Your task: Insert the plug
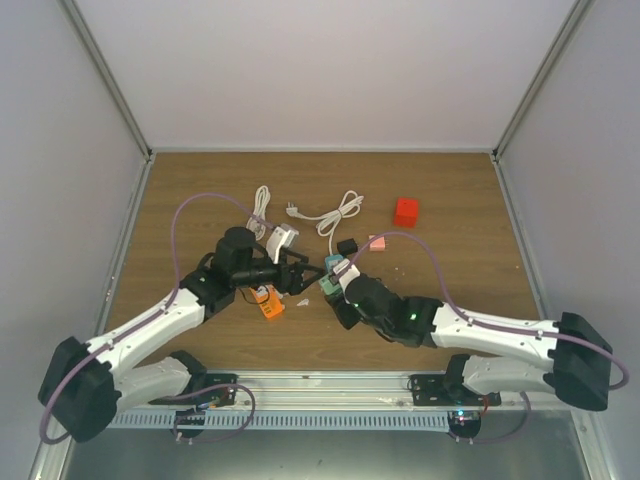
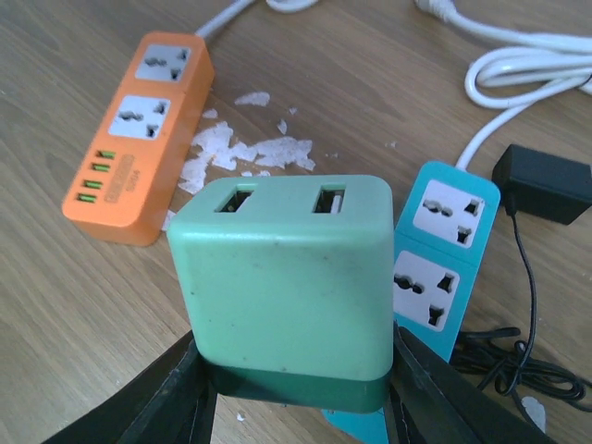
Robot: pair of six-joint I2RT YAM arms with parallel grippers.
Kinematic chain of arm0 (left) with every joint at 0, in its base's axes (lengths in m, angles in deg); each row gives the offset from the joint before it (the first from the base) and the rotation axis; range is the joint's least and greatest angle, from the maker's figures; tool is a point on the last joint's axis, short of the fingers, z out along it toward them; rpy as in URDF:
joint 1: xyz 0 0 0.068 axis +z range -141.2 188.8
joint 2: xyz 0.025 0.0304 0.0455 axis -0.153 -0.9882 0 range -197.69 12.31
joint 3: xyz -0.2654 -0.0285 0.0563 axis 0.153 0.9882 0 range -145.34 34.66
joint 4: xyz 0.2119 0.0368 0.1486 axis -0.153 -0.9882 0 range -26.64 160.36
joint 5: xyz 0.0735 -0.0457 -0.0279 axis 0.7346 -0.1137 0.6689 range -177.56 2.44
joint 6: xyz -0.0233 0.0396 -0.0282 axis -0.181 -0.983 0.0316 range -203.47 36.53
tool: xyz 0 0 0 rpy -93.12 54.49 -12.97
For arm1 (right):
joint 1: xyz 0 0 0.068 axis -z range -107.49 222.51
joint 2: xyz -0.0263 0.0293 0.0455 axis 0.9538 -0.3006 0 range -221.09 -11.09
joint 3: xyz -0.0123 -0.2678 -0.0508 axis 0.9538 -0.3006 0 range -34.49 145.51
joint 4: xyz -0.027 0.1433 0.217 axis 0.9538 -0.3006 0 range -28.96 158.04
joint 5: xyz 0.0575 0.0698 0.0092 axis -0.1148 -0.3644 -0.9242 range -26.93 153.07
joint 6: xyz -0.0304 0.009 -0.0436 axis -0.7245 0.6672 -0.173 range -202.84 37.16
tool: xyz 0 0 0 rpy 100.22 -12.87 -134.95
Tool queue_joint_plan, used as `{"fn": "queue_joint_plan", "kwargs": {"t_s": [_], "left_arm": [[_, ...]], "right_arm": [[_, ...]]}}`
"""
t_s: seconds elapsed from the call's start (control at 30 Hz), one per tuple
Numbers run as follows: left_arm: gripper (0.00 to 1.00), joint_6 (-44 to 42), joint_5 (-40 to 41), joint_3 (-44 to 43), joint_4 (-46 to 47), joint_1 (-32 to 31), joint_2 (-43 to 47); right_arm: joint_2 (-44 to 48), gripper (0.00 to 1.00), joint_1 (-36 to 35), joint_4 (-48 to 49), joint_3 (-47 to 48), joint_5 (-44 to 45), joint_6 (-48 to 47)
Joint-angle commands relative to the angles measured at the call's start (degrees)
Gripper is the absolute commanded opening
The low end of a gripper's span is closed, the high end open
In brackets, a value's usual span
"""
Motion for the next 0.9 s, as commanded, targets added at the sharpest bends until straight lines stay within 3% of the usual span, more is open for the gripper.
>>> {"fn": "queue_joint_plan", "kwargs": {"t_s": [0.0,0.23,0.57,0.87], "left_arm": [[0.78,-1.8,1.2,-1.7,0.0,-1.9,-4.1],[0.78,-2.2,0.0,-2.0,0.8,-2.9,-5.5],[0.77,-3.3,-3.4,-3.2,2.9,-6.0,-9.0],[0.63,-4.1,-2.2,-3.8,2.8,-7.3,-9.7]], "right_arm": [[4.7,0.25,-0.9,0.3,1.3,0.9,-1.9],[8.8,0.24,-1.0,0.0,0.7,-0.6,-2.8],[7.8,0.24,-1.1,0.8,0.4,-0.7,-3.3],[10.1,0.24,-1.1,0.6,-0.2,-0.8,-3.3]]}}
